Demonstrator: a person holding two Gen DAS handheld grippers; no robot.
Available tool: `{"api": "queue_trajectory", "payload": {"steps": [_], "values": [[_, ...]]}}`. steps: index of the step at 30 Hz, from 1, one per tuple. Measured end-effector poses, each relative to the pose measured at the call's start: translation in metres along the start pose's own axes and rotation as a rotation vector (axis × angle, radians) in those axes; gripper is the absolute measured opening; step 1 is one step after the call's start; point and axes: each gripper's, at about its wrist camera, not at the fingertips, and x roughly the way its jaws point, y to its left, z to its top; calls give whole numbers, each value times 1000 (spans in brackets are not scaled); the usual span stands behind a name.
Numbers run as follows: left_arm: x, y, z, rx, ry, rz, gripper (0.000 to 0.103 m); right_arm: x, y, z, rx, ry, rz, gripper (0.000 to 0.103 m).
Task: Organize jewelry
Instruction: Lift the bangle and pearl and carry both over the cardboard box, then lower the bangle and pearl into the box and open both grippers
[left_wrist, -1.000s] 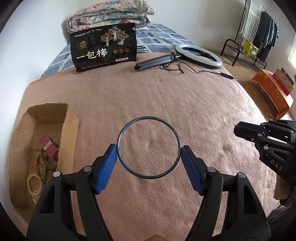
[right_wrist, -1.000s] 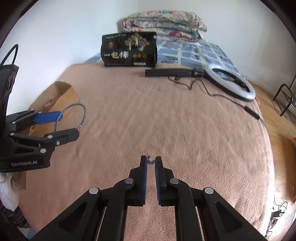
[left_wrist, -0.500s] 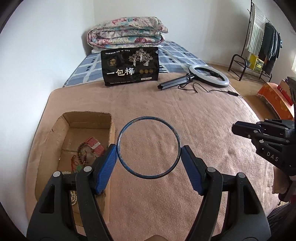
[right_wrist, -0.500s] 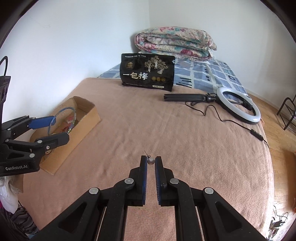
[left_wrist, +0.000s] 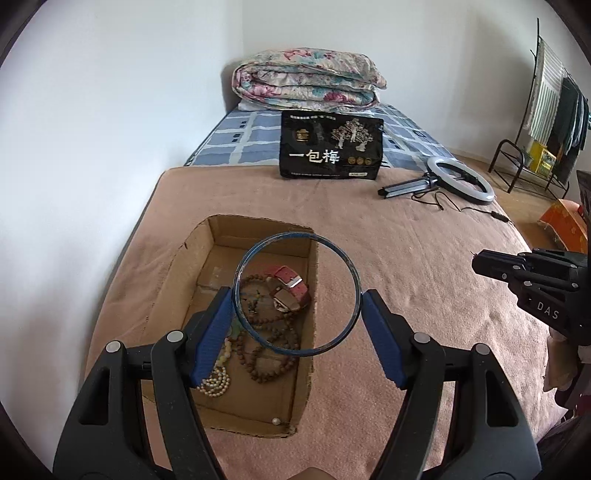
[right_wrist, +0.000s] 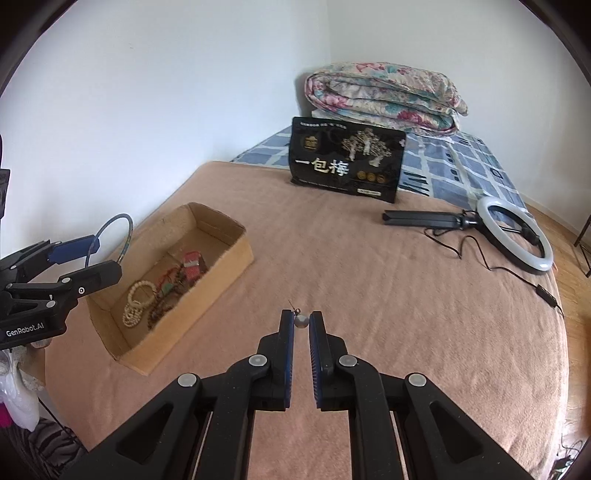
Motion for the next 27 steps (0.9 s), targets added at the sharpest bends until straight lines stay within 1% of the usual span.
{"api": "queue_trajectory", "payload": {"steps": [5, 10, 15, 20, 27], "values": [[2, 28, 2, -52, -7, 34, 72, 10, 21, 16, -26, -12, 28, 6], [5, 45, -3, -68, 7, 55, 72, 26, 38, 32, -45, -17, 56, 6], [15, 54, -9, -73, 33, 72, 73, 46, 52, 46, -47, -14, 83, 6], [24, 62, -14, -87, 60, 71, 72, 67, 65, 56, -49, -3, 95, 6], [28, 68, -16, -99, 68, 64, 72, 92, 79, 69, -48, 22, 121, 6]]}}
